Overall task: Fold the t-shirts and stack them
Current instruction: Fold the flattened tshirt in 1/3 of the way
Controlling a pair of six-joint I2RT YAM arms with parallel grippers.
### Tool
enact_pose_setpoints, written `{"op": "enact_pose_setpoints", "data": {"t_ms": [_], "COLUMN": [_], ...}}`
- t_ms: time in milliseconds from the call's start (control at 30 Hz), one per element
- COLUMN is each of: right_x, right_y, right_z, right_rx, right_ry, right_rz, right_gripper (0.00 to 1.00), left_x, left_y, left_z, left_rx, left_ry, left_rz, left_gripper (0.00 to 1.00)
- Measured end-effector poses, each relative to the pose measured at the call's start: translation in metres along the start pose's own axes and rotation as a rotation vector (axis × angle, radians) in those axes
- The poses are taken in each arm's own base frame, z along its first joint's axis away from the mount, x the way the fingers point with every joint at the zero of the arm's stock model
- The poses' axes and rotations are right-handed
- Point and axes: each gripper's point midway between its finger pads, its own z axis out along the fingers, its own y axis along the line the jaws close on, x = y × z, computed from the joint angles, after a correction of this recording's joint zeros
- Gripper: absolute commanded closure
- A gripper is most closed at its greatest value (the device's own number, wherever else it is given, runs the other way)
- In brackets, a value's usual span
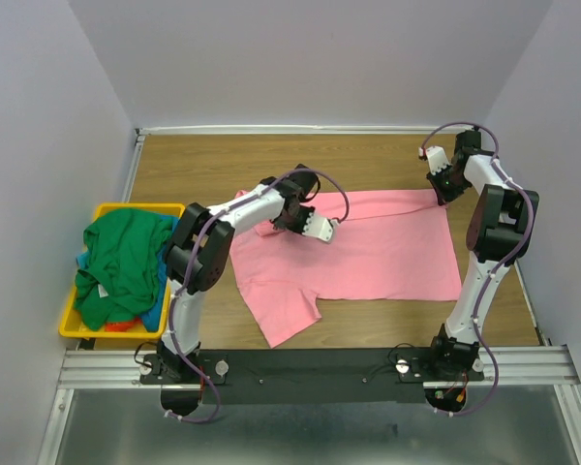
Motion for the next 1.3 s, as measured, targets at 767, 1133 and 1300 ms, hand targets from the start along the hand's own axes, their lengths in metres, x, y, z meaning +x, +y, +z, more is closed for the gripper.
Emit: {"op": "enact_pose_setpoints", "data": {"t_ms": [767,1133,1300], "right_x": [0.0,0.0,0.0], "right_y": [0.0,0.0,0.0], "right_z": [0.0,0.0,0.0], "right_rx": [-0.002,-0.002,-0.002], "right_ry": [0.002,0.002,0.002], "right_rz": [0.001,0.001,0.002], "right_gripper": [0.92,0.92,0.92], "left_x": [0.053,0.039,0.036], "left_y": [0.063,0.051,0.051], "left_z": [-0.012,-0.019,-0.025], "left_rx": [0.038,0.109,0.099], "left_ry": [-0.221,-0.308,-0.321], "left_rz": [-0.411,-0.498,-0.513], "left_gripper": [0.59,0.57,0.63]}}
